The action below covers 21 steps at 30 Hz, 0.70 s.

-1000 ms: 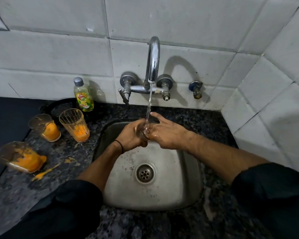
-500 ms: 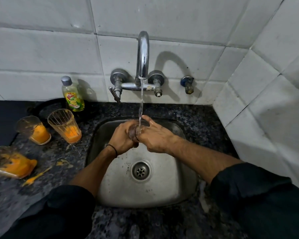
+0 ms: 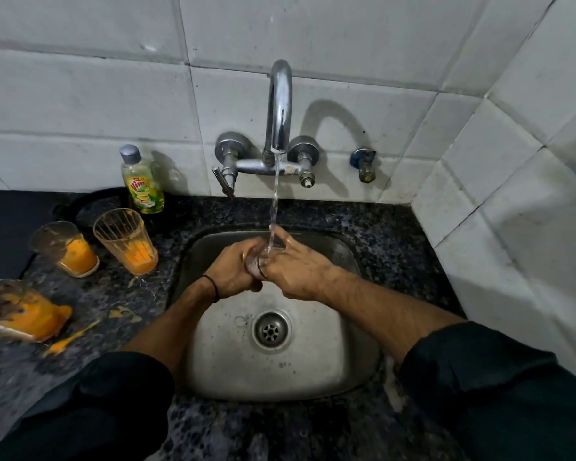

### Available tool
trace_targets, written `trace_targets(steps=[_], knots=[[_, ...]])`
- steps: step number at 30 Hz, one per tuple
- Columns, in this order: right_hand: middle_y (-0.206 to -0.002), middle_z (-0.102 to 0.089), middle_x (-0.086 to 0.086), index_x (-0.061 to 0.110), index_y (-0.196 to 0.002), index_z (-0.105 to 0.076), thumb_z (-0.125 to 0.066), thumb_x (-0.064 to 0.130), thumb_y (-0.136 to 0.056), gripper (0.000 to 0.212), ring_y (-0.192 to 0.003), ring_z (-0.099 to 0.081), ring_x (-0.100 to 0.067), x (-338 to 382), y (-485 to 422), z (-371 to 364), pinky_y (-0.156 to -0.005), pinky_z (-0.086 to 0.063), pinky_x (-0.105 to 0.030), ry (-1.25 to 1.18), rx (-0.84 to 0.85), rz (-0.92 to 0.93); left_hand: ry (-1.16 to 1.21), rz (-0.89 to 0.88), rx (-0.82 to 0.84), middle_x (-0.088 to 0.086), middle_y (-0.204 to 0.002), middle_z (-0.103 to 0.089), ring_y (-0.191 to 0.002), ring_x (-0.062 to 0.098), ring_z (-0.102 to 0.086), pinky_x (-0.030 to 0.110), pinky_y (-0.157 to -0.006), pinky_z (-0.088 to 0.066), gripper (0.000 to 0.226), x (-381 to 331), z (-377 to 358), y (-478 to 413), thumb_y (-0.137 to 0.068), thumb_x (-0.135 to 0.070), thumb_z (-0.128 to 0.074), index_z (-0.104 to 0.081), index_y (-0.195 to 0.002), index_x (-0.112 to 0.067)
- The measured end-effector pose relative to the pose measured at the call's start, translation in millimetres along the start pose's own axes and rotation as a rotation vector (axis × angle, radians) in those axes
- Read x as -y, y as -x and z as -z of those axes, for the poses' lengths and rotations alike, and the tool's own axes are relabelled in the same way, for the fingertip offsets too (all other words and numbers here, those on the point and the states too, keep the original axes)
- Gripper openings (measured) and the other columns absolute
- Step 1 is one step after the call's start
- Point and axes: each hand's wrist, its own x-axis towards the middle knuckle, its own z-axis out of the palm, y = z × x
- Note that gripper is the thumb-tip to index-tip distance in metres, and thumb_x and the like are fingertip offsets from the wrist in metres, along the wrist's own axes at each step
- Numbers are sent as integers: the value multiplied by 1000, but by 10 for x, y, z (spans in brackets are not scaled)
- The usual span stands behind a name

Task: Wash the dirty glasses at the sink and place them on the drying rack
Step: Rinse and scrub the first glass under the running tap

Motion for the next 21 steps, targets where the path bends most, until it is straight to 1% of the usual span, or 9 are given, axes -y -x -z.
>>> trace_targets(steps=[3,5,7,9,12,14,16,18,21], knots=[[-134,-59,-10,11,-132,-56,-57,2,-87,46,-132,-50,-27,168,-103,-15,-123,-17,-48,-383,-12,-243,39,-37,-61,-8,-99,-72,-92,9,-68,23,-74,-57,55,2,1,-23,-59,1,-76,-69,-108,-21],[-118,-63,-15,6,-119,-60,-61,0,-82,37,-114,-61,-31,327,-187,34,-103,-49,-45,-993,-78,-558,35,-73,-121,-10,-95,-71,-96,9,-66,6,-78,-49,38,-16,-14,-4,-67,-1,-79,-71,-99,-20],[-101,-63,-10,9,-102,-61,-61,-2,-78,26,-100,-65,-28,454,-239,81,-86,-57,-44,-1319,-182,-770,-18,-108,-156,-11,-93,-70,-95,7,-64,-1,-75,-41,30,-32,-10,9,-69,-4,-80,-72,-96,-17],[-103,-64,-8,11,-108,-61,-60,2,-82,27,-101,-64,-28,528,-211,29,-85,-56,-42,-1242,-258,-770,-24,-179,-144,-5,-96,-73,-93,9,-67,4,-77,-45,32,-32,22,7,-70,-8,-79,-72,-101,-13],[-118,-65,-12,11,-117,-61,-53,3,-85,34,-109,-61,-31,404,-58,-138,-98,-49,-46,-740,-254,-396,4,-158,-94,-8,-92,-70,-85,3,-64,17,-76,-53,37,-36,126,20,-64,-1,-77,-70,-99,-15],[-129,-65,-8,17,-122,-65,-57,-1,-81,45,-123,-56,-26,136,12,-178,-118,-29,-52,-273,-217,-100,-57,-100,4,-9,-90,-69,-80,2,-65,18,-68,-53,49,-49,139,25,-57,5,-76,-69,-100,-17],[-129,-67,-6,18,-123,-66,-61,-1,-79,48,-127,-56,-23,-52,57,-118,-124,-10,-56,-59,-186,46,-82,-64,51,-8,-89,-71,-80,6,-66,23,-69,-54,57,-61,110,15,-54,4,-75,-68,-104,-20],[-135,-61,-9,18,-129,-60,-58,0,-82,50,-132,-51,-25,6,21,-49,-124,-8,-53,-105,-93,-25,-47,-54,22,-10,-90,-70,-80,8,-67,27,-70,-55,60,-60,92,-13,-53,3,-74,-68,-107,-23],[-122,-62,-17,7,-111,-60,-59,-5,-81,33,-115,-59,-35,269,-119,27,-97,-48,-42,-762,-51,-418,14,-81,-34,-8,-96,-71,-89,9,-67,28,-76,-57,56,-19,58,-23,-56,1,-79,-68,-107,-21]])
